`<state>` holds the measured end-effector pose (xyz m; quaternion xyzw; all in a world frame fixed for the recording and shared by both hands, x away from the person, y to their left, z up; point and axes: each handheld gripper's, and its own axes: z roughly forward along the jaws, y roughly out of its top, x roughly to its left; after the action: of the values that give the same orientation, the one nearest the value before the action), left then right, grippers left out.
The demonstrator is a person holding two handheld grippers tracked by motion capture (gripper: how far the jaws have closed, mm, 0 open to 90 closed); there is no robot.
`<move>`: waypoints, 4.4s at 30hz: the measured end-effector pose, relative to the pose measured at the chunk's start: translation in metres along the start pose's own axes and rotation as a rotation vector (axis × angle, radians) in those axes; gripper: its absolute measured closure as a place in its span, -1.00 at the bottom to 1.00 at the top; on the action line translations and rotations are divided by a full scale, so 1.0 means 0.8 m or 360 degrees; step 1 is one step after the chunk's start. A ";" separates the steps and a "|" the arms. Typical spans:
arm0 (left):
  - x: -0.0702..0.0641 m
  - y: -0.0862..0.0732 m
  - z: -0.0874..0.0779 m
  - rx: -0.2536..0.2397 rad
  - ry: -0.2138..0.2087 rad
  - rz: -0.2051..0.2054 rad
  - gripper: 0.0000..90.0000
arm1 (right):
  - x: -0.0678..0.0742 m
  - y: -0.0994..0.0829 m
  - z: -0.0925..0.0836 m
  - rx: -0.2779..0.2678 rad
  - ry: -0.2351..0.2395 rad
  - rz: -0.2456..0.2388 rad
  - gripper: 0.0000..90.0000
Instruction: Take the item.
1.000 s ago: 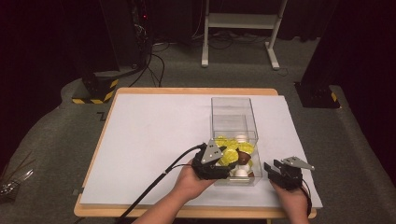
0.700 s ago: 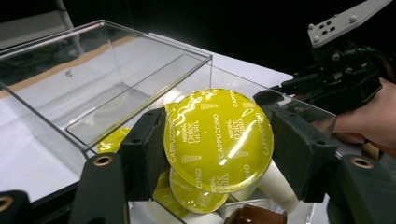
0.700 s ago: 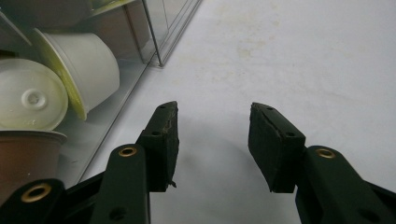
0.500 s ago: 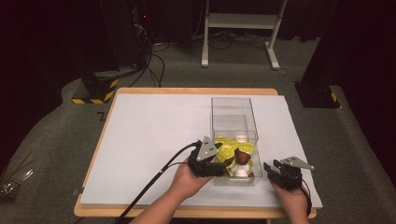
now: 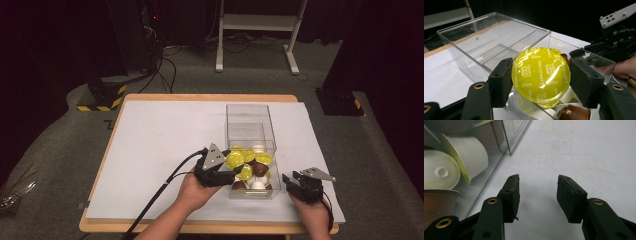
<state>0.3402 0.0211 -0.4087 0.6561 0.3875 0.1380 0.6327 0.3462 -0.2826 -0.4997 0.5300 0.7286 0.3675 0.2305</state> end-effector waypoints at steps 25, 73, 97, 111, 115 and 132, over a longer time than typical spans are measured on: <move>0.040 0.008 -0.027 -0.0051 0.0126 -0.0027 -0.15 | 0.000 0.000 0.001 0.0006 -0.0003 -0.0004 0.18; 0.195 -0.009 -0.085 -0.0044 0.0628 -0.0155 -0.15 | 0.001 0.000 0.002 0.0014 -0.0023 -0.0005 0.18; 0.252 -0.048 -0.082 0.0101 0.0824 -0.0230 -0.16 | 0.000 0.000 0.001 0.0013 -0.0022 0.0000 0.18; 0.252 -0.053 -0.083 0.0107 0.0820 -0.0230 -0.18 | 0.000 0.000 0.001 0.0011 -0.0022 -0.0002 0.18; 0.251 -0.057 -0.080 0.0133 0.0826 -0.0228 -0.35 | 0.001 0.000 0.001 0.0011 -0.0021 0.0004 0.18; 0.235 -0.048 -0.097 0.0057 0.0782 -0.0223 -0.41 | 0.000 0.000 0.001 0.0011 -0.0022 -0.0002 0.18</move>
<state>0.3996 0.2013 -0.4903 0.5855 0.5765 0.2423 0.5159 0.3468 -0.2822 -0.5000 0.5330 0.7286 0.3611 0.2338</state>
